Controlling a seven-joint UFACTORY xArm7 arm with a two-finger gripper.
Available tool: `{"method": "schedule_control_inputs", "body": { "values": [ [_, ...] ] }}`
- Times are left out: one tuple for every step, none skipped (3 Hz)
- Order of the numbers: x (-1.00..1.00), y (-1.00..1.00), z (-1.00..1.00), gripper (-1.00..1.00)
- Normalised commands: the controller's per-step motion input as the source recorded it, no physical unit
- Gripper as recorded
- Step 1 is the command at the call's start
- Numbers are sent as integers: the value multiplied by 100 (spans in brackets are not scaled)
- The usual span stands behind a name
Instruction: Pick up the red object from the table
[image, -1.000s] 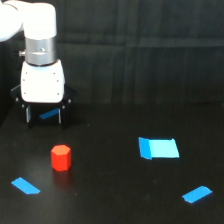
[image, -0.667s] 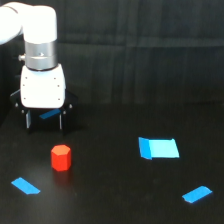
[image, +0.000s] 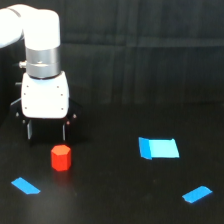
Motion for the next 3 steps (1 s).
{"method": "schedule_control_inputs", "body": {
  "values": [
    [26, -98, -2, 98],
    [31, -93, 2, 100],
    [31, -80, -6, 83]
  ]
}}
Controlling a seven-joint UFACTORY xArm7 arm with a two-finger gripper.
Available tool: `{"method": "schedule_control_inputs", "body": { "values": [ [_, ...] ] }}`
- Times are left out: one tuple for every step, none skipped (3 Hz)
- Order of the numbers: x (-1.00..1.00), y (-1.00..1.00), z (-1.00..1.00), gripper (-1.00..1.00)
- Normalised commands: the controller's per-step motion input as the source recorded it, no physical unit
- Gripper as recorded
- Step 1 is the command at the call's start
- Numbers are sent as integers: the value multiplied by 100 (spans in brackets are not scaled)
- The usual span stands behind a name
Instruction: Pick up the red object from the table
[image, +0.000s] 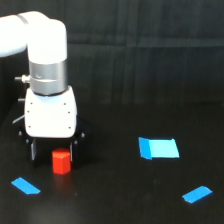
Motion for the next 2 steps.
{"method": "schedule_control_inputs", "body": {
  "values": [
    [9, 11, -22, -23],
    [-1, 26, -26, -95]
  ]
}}
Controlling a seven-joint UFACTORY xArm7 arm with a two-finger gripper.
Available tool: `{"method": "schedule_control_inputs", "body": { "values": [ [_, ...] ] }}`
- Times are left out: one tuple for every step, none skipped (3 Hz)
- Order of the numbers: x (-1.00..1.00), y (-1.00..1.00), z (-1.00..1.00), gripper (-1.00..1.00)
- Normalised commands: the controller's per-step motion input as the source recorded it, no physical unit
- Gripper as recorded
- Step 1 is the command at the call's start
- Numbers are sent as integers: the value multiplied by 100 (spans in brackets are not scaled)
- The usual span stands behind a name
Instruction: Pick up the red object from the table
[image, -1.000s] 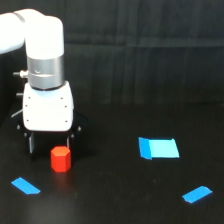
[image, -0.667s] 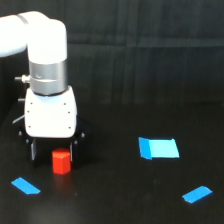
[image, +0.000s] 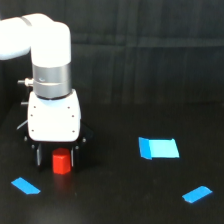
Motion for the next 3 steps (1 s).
{"method": "schedule_control_inputs", "body": {
  "values": [
    [-9, 14, -33, -96],
    [-1, 2, -13, -92],
    [1, -7, -17, -95]
  ]
}}
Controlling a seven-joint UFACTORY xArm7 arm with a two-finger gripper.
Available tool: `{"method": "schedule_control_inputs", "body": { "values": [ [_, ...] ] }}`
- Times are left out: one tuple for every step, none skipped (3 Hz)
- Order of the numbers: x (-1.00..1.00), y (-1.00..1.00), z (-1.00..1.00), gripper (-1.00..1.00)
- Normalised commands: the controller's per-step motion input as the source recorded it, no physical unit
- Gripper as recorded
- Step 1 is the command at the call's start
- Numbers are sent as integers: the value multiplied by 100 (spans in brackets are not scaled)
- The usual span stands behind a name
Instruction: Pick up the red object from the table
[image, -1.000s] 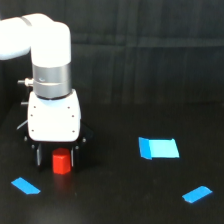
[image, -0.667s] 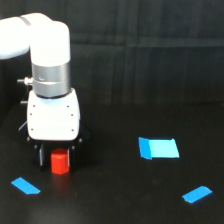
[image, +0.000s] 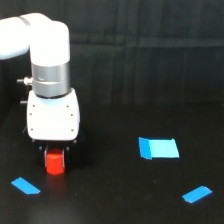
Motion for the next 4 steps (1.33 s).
{"method": "schedule_control_inputs", "body": {
  "values": [
    [0, -3, 5, -96],
    [17, 20, 96, -99],
    [14, 7, 93, -93],
    [30, 32, 100, -96]
  ]
}}
